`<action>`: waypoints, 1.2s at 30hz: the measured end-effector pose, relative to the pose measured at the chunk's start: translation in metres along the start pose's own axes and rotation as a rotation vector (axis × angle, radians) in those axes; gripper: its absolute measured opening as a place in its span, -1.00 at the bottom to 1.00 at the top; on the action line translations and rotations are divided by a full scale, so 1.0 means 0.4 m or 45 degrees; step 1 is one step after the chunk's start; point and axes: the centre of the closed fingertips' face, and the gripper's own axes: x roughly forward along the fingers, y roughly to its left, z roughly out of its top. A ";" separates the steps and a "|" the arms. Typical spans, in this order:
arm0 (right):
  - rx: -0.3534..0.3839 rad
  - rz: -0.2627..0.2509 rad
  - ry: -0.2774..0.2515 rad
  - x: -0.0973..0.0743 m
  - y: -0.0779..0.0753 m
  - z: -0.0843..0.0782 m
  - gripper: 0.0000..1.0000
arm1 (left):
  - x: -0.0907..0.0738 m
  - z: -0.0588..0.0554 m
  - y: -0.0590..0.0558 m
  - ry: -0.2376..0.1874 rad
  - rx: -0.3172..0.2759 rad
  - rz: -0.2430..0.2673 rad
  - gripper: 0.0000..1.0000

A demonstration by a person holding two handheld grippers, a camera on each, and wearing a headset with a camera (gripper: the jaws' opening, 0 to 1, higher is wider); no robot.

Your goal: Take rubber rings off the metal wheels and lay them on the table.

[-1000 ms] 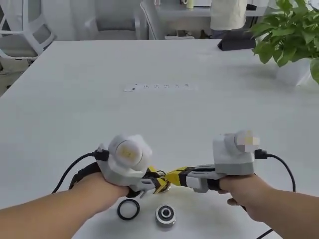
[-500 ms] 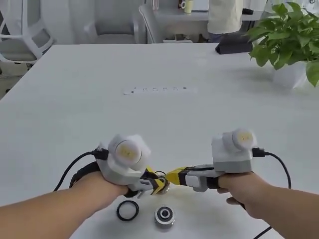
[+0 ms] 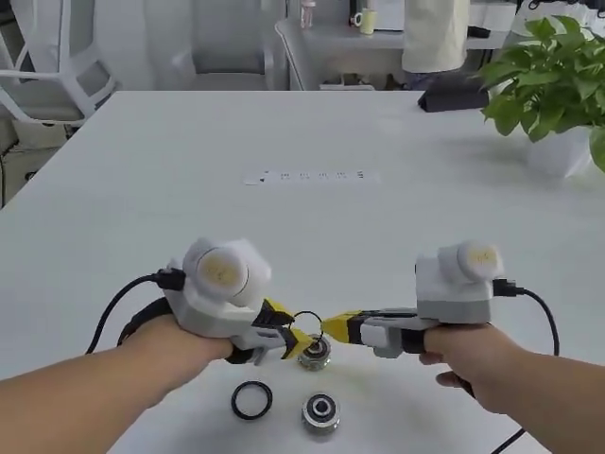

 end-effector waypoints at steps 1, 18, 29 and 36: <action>0.000 0.002 -0.003 0.001 0.001 0.003 -1.00 | -0.004 0.003 0.001 -0.007 -0.003 0.001 -0.67; 0.008 0.052 -0.063 0.002 0.061 0.048 -1.00 | -0.123 0.018 0.022 -0.102 -0.034 0.023 -0.49; -0.006 0.106 -0.072 0.023 0.115 0.069 -1.00 | -0.209 0.009 0.034 -0.160 -0.074 0.044 -0.33; -0.023 0.137 -0.061 0.044 0.144 0.072 -1.00 | -0.264 -0.012 0.046 -0.180 -0.093 0.077 -0.26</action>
